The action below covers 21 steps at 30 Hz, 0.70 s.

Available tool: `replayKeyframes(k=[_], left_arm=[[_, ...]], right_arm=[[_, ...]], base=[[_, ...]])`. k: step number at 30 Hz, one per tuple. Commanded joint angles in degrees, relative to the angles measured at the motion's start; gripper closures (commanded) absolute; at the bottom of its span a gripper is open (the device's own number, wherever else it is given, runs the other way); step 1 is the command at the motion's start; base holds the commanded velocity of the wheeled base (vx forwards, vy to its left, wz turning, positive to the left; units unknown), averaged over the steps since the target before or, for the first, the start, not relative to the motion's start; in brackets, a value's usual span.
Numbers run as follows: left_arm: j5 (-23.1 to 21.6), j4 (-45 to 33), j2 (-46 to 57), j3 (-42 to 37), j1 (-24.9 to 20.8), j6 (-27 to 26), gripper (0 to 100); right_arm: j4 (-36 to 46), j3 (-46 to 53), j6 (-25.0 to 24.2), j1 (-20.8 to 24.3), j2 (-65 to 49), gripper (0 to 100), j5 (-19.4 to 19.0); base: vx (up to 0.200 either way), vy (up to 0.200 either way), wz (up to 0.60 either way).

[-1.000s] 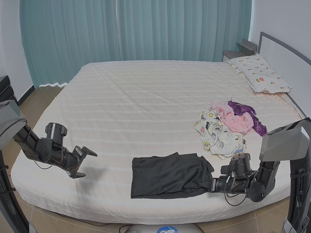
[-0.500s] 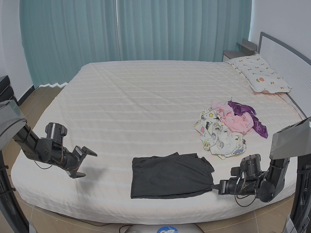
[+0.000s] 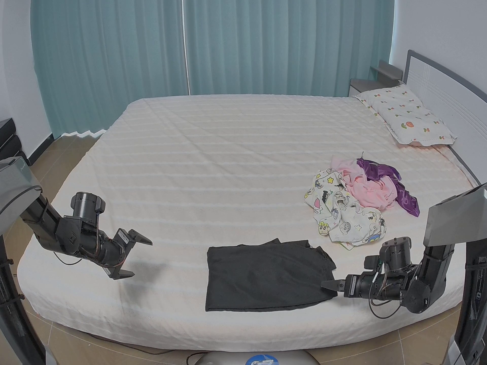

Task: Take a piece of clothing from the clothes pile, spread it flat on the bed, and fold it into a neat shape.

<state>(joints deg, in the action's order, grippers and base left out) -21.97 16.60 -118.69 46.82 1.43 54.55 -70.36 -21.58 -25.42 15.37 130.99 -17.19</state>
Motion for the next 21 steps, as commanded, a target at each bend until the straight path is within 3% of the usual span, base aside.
replayKeyframes(k=[1,6,13,21], left_arm=[[0.0,0.0,-0.1,0.0,0.1,0.0,0],[0.0,0.0,-0.1,0.0,0.1,0.0,0],[0.0,0.0,-0.1,0.0,0.1,0.1,0],[0.0,0.0,-0.1,0.0,0.1,0.1,0]], right_arm=[[0.5,-7.4,-4.7,-0.3,-0.3,0,0.1],[4.8,-17.1,-11.5,2.0,3.4,0,0.1],[13.8,-27.6,-12.8,1.8,7.6,0,0.0],[14.6,-29.8,-13.8,2.1,9.9,0,-0.6]], base=[[0.0,0.0,0.0],[0.0,0.0,0.0],[0.0,0.0,0.0],[0.0,0.0,0.0]])
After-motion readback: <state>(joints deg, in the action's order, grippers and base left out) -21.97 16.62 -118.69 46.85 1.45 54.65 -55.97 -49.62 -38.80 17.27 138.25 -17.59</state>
